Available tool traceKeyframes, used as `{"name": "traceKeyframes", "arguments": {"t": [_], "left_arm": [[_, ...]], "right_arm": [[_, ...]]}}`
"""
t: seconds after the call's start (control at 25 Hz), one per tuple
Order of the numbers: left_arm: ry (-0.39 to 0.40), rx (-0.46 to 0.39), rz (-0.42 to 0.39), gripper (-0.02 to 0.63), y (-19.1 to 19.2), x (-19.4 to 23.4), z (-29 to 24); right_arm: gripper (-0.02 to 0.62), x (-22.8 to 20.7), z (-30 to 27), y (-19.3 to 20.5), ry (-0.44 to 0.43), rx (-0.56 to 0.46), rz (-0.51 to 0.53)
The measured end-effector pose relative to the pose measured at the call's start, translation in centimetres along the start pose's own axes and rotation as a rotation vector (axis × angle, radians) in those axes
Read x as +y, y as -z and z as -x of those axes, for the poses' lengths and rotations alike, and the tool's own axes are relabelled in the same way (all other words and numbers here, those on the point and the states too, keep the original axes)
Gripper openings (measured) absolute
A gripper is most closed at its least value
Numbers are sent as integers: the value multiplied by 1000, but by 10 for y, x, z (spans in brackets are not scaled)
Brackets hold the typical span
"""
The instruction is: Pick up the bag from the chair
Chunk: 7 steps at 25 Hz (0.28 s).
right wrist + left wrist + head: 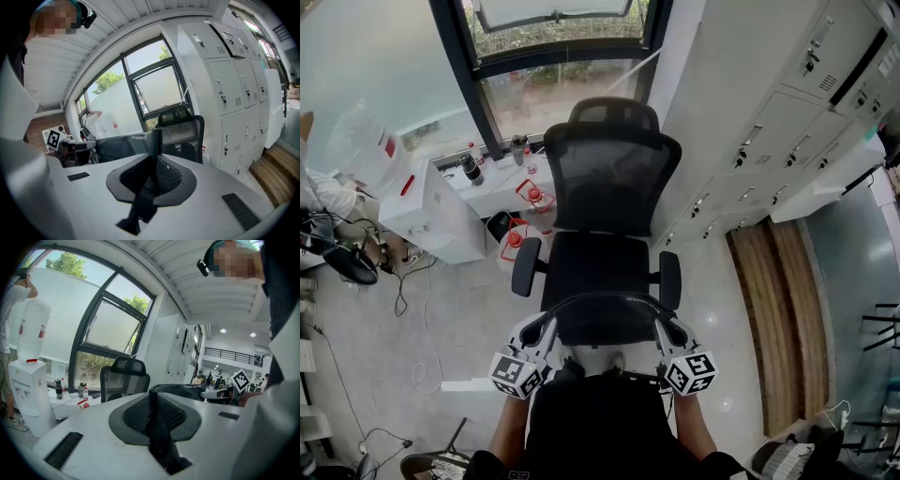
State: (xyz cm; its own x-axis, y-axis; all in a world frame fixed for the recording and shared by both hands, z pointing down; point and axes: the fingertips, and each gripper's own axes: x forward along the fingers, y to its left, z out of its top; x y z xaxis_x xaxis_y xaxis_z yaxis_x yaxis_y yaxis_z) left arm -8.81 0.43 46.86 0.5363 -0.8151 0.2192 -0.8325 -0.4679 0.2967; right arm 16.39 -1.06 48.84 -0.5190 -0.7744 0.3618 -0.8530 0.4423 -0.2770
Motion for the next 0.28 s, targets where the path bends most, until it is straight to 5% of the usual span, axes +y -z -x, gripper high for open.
{"name": "traceKeyframes", "arguments": {"t": [0.28], "left_arm": [[7,13,5,48,6,2,6]], "right_arm": [[31,6,2,8,4,4,-7]]}}
